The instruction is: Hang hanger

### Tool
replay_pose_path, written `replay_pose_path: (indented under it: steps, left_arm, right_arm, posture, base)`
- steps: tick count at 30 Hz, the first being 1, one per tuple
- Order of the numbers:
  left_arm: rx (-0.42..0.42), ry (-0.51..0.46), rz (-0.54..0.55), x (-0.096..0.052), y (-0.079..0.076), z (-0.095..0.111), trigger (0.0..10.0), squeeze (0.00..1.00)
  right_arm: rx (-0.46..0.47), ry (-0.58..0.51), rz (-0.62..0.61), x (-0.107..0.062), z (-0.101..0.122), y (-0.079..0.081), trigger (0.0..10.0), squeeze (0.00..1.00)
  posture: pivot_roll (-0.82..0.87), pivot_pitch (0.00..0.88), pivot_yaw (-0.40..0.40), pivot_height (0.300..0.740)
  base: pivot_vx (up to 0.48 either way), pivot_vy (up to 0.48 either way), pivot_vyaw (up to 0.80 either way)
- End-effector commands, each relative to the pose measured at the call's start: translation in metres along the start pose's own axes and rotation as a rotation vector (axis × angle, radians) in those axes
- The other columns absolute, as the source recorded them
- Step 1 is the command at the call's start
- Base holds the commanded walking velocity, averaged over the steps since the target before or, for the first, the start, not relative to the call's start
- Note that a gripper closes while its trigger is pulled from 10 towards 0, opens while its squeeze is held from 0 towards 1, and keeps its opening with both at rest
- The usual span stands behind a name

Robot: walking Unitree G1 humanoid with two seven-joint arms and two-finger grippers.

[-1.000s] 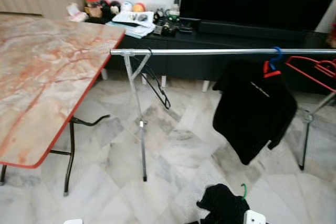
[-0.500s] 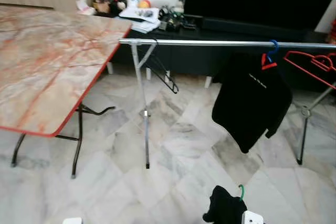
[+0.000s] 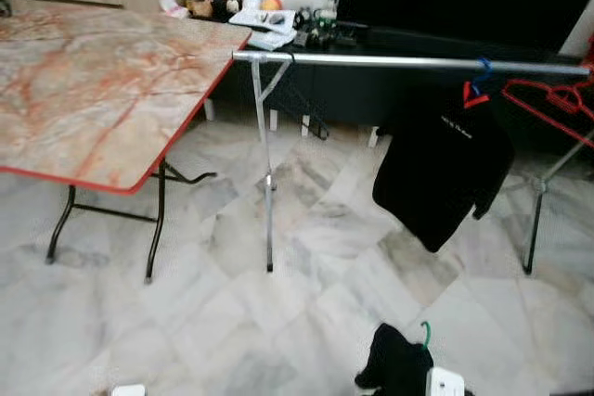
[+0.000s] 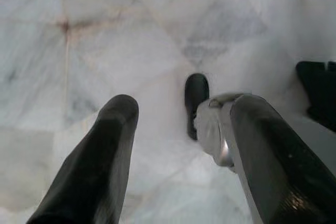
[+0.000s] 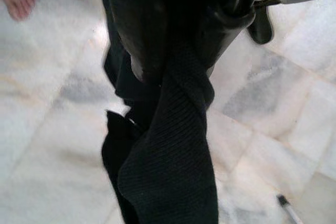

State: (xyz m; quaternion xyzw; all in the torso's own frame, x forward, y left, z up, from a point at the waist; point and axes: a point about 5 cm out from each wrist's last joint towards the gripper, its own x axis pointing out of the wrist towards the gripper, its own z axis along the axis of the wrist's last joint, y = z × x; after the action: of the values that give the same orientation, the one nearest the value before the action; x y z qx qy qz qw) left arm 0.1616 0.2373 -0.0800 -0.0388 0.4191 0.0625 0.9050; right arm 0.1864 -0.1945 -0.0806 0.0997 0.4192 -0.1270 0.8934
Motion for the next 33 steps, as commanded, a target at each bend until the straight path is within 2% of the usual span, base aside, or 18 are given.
replay_pose_path:
  steps: [1, 4, 9, 11, 12, 15, 20, 22, 24, 25, 26, 27, 30, 31, 33]
  left_arm:
    - [-0.009, 0.021, 0.009, -0.001, 0.002, -0.005, 10.0, 0.00]
    - [-0.008, 0.021, 0.009, -0.001, 0.002, -0.005, 10.0, 0.00]
    - [-0.009, 0.020, 0.015, -0.002, 0.003, -0.005, 10.0, 0.00]
    - [-0.012, 0.015, 0.019, -0.002, 0.004, -0.005, 10.0, 0.00]
    - [-0.012, 0.015, 0.019, -0.002, 0.004, -0.005, 10.0, 0.00]
    - [-0.001, -0.034, 0.018, -0.002, 0.003, -0.002, 10.0, 0.00]
    - [0.026, -0.098, 0.011, -0.003, 0.002, 0.004, 10.0, 0.00]
    - [0.063, -0.156, 0.003, -0.004, 0.000, 0.009, 10.0, 0.00]
    - [0.078, -0.185, -0.008, -0.004, -0.001, 0.011, 10.0, 0.00]
    - [0.137, -0.289, -0.034, -0.001, -0.003, 0.041, 10.0, 0.00]
    - [0.214, -0.427, -0.070, 0.001, -0.008, 0.082, 10.0, 0.00]
    - [0.262, -0.485, -0.102, -0.001, -0.012, 0.099, 10.0, 0.00]
    - [0.397, -0.546, -0.182, -0.005, -0.022, 0.117, 10.0, 0.00]
    - [0.443, -0.563, -0.238, -0.007, -0.029, 0.122, 10.0, 0.00]
    - [0.493, -0.577, -0.278, -0.008, -0.033, 0.127, 10.0, 0.00]
  right_arm:
    - [0.022, -0.031, -0.026, 0.000, 0.004, -0.005, 10.0, 0.00]
    - [0.019, -0.060, -0.038, 0.000, 0.009, -0.007, 10.0, 0.00]
    - [0.005, -0.285, 0.044, 0.005, 0.067, 0.011, 10.0, 0.00]
    - [0.002, -0.338, 0.072, 0.005, 0.083, 0.017, 10.0, 0.00]
    - [0.002, -0.338, 0.072, 0.005, 0.083, 0.017, 10.0, 0.00]
    - [-0.021, -0.430, 0.116, 0.003, 0.115, 0.029, 10.0, 0.00]
    - [-0.063, -0.417, 0.157, 0.003, 0.121, 0.038, 10.0, 0.00]
    - [-0.219, -0.381, 0.237, 0.004, 0.123, 0.049, 10.0, 0.00]
    - [-0.316, -0.369, 0.302, 0.003, 0.124, 0.056, 10.0, 0.00]
    - [-0.391, -0.374, 0.342, 0.002, 0.126, 0.060, 10.0, 0.00]
    - [-0.471, -0.379, 0.387, 0.000, 0.129, 0.063, 10.0, 0.00]
    - [-0.508, -0.367, 0.414, 0.000, 0.132, 0.064, 10.0, 0.00]
    - [-0.581, -0.358, 0.440, -0.001, 0.143, 0.062, 10.0, 0.00]
    - [-0.615, -0.363, 0.487, -0.004, 0.152, 0.063, 10.0, 0.00]
    - [-0.679, -0.362, 0.529, -0.006, 0.160, 0.065, 10.0, 0.00]
  posture:
    - [0.09, 0.080, -0.042, 0.740]
    - [0.10, 0.080, -0.043, 0.740]
    - [0.08, 0.073, -0.037, 0.740]
    - [0.08, 0.071, -0.037, 0.740]
    - [0.08, 0.071, -0.037, 0.740]
    - [0.08, 0.065, -0.040, 0.740]
    - [0.09, 0.061, -0.045, 0.740]
    - [0.10, 0.060, -0.047, 0.740]
    - [0.10, 0.059, -0.050, 0.740]
    - [0.10, 0.059, -0.051, 0.740]
    - [0.10, 0.057, -0.054, 0.740]
    - [0.10, 0.056, -0.054, 0.740]
    - [0.10, 0.054, -0.058, 0.740]
    - [0.10, 0.050, -0.059, 0.740]
    - [0.10, 0.053, -0.063, 0.740]
  base:
    - [-0.292, 0.000, 0.00]
    - [-0.292, 0.000, 0.00]
    - [-0.113, 0.000, 0.00]
    - [0.000, 0.000, 0.00]
    - [0.000, 0.000, 0.00]
    - [0.000, 0.000, 0.00]
    - [0.000, 0.000, 0.00]
    - [0.000, 0.000, 0.00]
    - [0.000, 0.000, 0.00]
    - [0.000, 0.000, 0.00]
    - [0.000, 0.000, 0.00]
    - [0.000, 0.000, 0.00]
    - [0.000, 0.000, 0.00]
    - [0.000, 0.000, 0.00]
    - [0.000, 0.000, 0.00]
